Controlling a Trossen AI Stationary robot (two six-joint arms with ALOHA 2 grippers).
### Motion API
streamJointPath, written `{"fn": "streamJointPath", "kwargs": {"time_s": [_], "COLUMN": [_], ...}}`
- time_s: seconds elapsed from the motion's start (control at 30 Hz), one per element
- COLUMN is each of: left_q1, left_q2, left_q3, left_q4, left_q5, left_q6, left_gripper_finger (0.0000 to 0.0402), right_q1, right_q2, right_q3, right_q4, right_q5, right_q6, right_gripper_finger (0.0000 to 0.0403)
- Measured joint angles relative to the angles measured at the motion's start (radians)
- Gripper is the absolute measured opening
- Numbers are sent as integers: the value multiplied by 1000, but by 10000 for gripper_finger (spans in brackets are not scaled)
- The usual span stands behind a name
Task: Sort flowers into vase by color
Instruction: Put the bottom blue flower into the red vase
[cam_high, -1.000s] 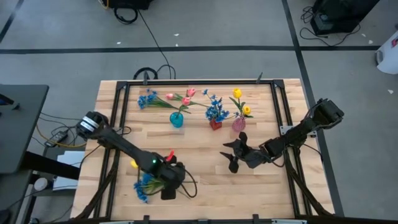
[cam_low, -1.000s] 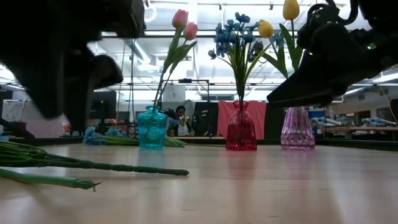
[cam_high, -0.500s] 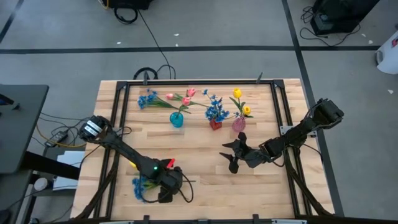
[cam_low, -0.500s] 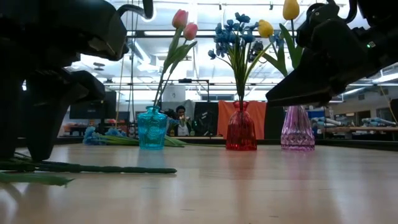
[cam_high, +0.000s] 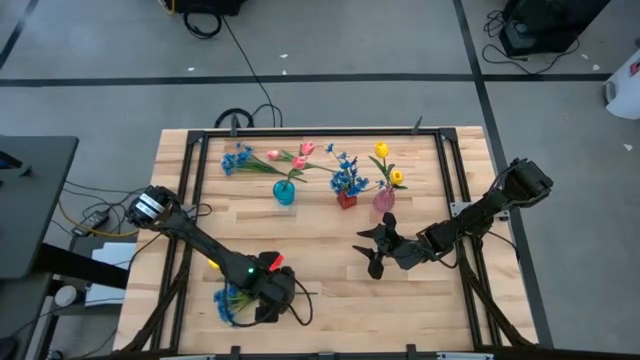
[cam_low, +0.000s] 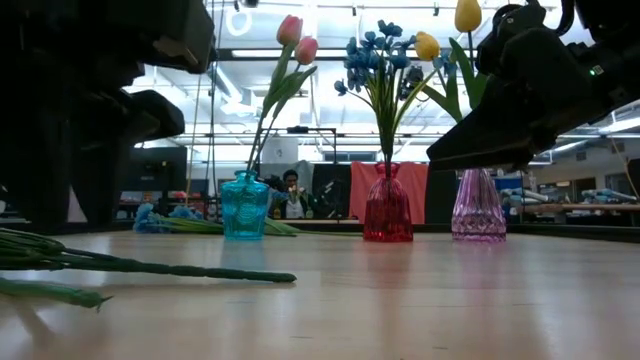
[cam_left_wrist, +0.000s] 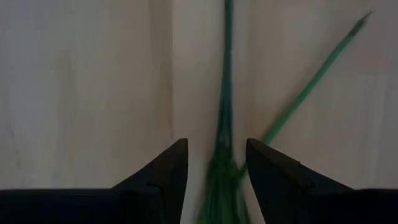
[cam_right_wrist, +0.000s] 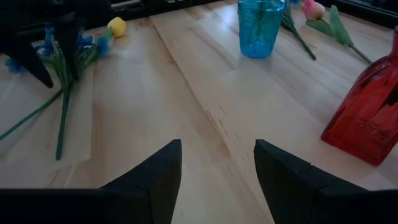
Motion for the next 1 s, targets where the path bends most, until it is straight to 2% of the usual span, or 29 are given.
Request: {"fn": "streamJointPath", "kwargs": {"time_s": [0.47, 0.57, 0.83, 0.9, 1.0], "left_q1": [0, -1, -2, -2, -1], "left_q2": [53, 55, 51, 48, 47], "left_q3": [-28, -27, -27, -27, -6], "left_q4": [4, 0, -16, -30, -108], "left_q5": [-7, -10, -48, -60, -110], "left_q6": [-22, -13, 16, 28, 31], "left_gripper_finger": [163, 140, 28, 14, 13], "right_q1": [2, 3, 21, 26, 29], "right_q2": [0, 0, 0, 0, 0], "right_q3": [0, 0, 0, 0, 0], "right_q4": [0, 4, 78, 117, 157], "right_q5": [-7, -27, -26, -35, -48], "right_q6": [0, 0, -53, -82, -114], "right_gripper_finger": [210, 210, 210, 210, 210]}}
